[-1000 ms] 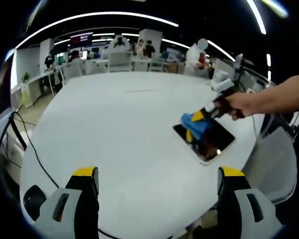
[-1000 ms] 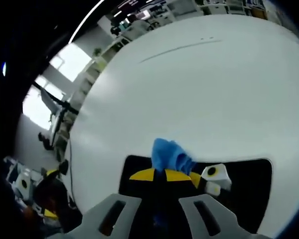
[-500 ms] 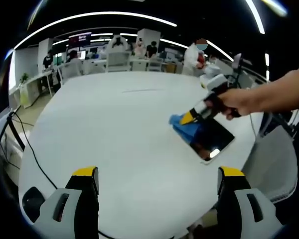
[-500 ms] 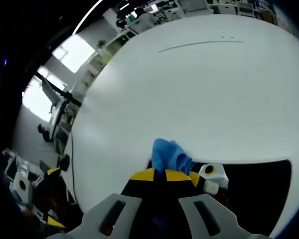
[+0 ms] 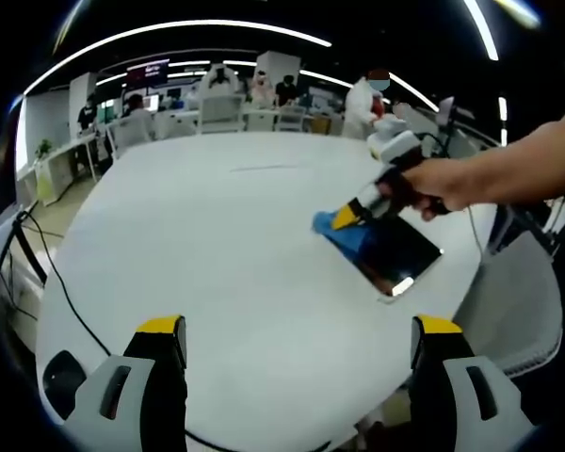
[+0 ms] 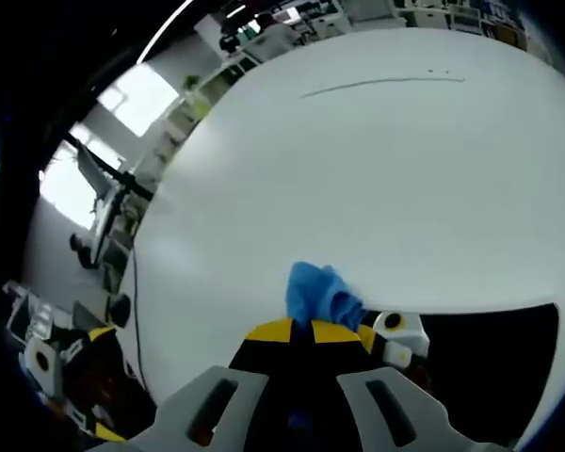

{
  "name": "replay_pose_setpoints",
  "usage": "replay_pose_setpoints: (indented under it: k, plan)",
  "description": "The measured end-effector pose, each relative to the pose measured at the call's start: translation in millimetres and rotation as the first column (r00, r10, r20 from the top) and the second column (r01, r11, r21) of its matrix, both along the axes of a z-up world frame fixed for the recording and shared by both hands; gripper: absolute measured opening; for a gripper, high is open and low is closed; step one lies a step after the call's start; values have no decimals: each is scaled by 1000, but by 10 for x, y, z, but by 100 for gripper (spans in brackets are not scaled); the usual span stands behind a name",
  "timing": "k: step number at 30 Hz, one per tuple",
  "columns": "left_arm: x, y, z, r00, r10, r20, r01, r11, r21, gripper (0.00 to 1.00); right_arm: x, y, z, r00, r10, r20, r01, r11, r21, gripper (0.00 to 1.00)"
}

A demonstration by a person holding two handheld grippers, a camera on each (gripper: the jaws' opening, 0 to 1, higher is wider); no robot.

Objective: Wipe the mirror surface with the cleaning cloth until all visible marks leave the cleaned area.

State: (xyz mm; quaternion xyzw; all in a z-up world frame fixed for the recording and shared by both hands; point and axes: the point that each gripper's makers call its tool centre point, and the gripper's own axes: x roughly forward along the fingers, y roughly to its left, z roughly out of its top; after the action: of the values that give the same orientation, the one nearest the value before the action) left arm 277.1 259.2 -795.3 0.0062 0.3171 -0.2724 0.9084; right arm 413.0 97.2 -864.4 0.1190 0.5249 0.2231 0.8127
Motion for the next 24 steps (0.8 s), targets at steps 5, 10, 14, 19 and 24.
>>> replay_pose_setpoints:
  k: [5, 10, 14, 19, 24]
  plan:
    - [-4, -6, 38, 1000, 0, 8, 0, 1000, -2, 100, 8, -3, -13, 1000, 6, 3, -6, 1000, -11, 0]
    - [-25, 17, 67, 1000, 21, 5, -21, 999, -25, 100, -7, -8, -16, 1000, 13, 11, -13, 1000, -23, 0]
    - [-29, 3, 78, 1000, 16, 10, -16, 1000, -19, 100, -68, -3, -11, 1000, 20, 11, -19, 999, -30, 0]
    - [-28, -7, 94, 1000, 16, 15, -16, 1000, -20, 100, -112, 0, -9, 1000, 24, 9, -24, 999, -34, 0]
    - [-47, -6, 96, 1000, 19, 16, -19, 1000, -19, 100, -166, -6, 3, 999, 38, 16, -37, 998, -45, 0]
